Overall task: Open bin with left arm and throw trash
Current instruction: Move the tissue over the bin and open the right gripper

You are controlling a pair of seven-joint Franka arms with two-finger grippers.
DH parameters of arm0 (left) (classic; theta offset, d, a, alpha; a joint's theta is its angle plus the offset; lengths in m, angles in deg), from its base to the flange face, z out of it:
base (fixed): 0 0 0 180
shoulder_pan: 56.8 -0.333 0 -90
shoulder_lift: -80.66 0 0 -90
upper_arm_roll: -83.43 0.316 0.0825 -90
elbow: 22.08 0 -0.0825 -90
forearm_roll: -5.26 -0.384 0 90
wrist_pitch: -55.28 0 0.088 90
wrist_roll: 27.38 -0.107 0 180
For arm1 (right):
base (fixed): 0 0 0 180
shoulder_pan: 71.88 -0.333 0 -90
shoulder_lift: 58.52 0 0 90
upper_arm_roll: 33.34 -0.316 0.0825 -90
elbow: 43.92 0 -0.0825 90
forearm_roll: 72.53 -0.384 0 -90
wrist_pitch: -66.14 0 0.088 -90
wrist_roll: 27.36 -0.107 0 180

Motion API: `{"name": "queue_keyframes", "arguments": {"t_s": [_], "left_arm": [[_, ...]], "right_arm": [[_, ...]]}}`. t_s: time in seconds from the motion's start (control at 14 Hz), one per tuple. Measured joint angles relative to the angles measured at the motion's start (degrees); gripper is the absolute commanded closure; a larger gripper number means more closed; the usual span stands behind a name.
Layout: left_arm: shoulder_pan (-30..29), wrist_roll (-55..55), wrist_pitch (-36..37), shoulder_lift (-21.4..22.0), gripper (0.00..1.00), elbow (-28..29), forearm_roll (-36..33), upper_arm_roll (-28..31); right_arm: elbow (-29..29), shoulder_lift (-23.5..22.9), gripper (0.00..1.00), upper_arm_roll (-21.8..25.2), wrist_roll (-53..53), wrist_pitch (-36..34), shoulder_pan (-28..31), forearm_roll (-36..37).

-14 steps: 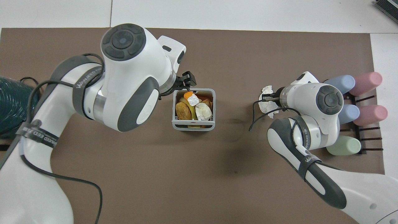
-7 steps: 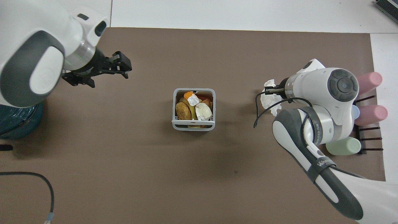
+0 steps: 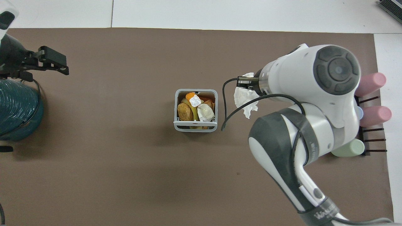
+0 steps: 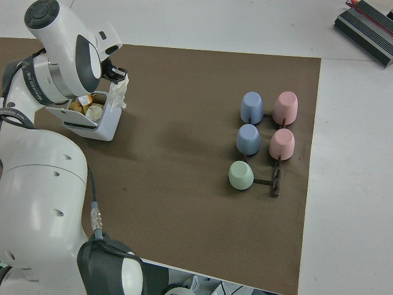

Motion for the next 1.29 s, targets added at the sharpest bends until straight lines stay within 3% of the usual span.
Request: {"name": "queue_keyframes", "arguments": {"t_s": [0.57,1.07,1.21,1.29], "left_arm": [[-0.2,-2.8,-8.2,4.0,0.00,10.5,-2.4,-0.1],[-0.2,-2.8,-8.5,6.7,0.00,15.5,-2.4,-0.1],[-0.2,-2.8,-8.5,7.0,0.00,15.8,-2.4,-0.1],[-0.2,-2.8,-8.6,7.1,0.00,15.8,-2.4,-0.1]], "right_arm": [[0.1,-5.6,1.00,-0.1,-11.6,10.1,-7.9,0.0],[0.0,-6.6,1.00,-0.1,-13.0,11.7,-9.5,0.0],[-0.1,-6.8,0.88,-0.1,-13.0,11.5,-9.9,0.0],[-0.1,-6.9,0.87,-0.1,-13.0,11.4,-9.9,0.0]]}}
